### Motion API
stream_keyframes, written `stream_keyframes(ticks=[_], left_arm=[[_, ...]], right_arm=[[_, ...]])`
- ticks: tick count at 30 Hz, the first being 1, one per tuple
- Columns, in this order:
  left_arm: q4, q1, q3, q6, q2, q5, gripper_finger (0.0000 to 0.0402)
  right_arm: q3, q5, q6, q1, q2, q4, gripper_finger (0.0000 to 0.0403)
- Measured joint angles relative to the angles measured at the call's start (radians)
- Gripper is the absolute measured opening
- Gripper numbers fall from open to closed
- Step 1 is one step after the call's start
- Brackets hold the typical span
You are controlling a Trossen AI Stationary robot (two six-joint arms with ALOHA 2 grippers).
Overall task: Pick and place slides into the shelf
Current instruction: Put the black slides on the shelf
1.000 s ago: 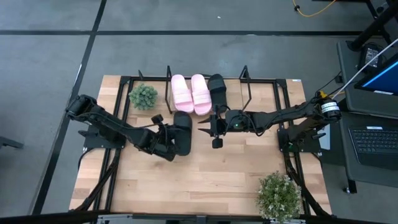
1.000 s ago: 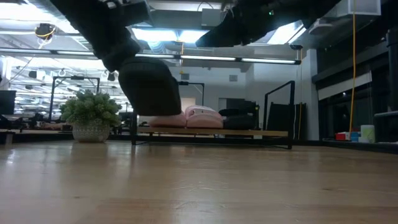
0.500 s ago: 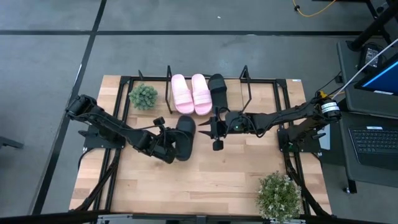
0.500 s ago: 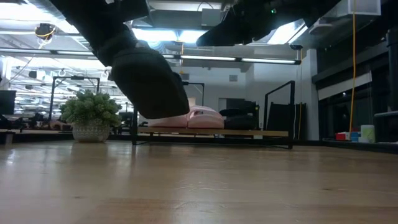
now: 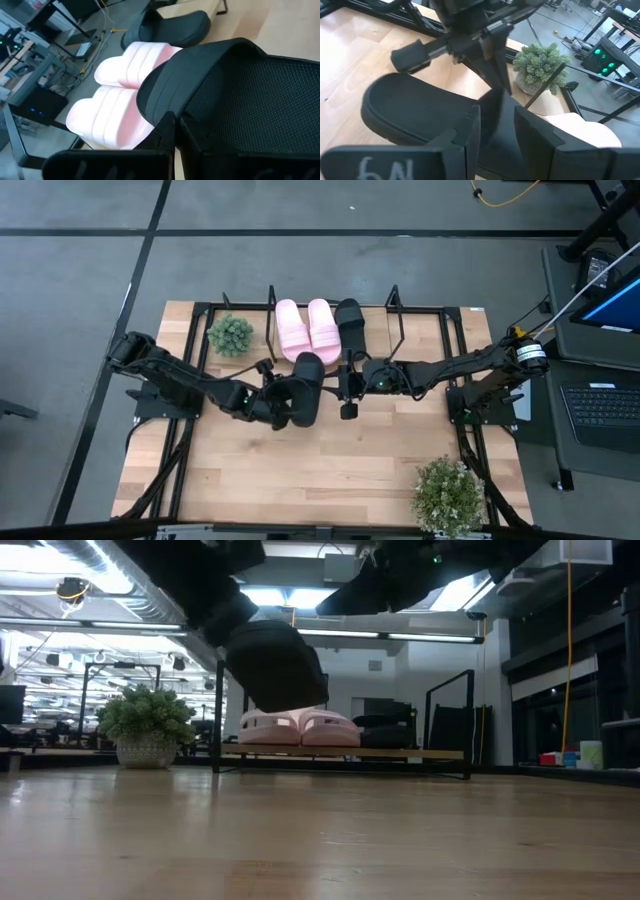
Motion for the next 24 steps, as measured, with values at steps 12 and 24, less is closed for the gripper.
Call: stream_keyframes(ticks=[12, 24], left_arm=[[0.111, 0.045, 0.000, 0.086, 0.000, 0.000, 0.0000], [0.161, 0.050, 0.000, 0.161, 0.000, -0.019, 0.0000]], right_arm=[[0.041, 0.092, 0.031, 0.000, 0.006, -0.051, 0.0121], [0.268, 0.182, 0.049, 0.000, 0.136, -0.330, 0.0121]])
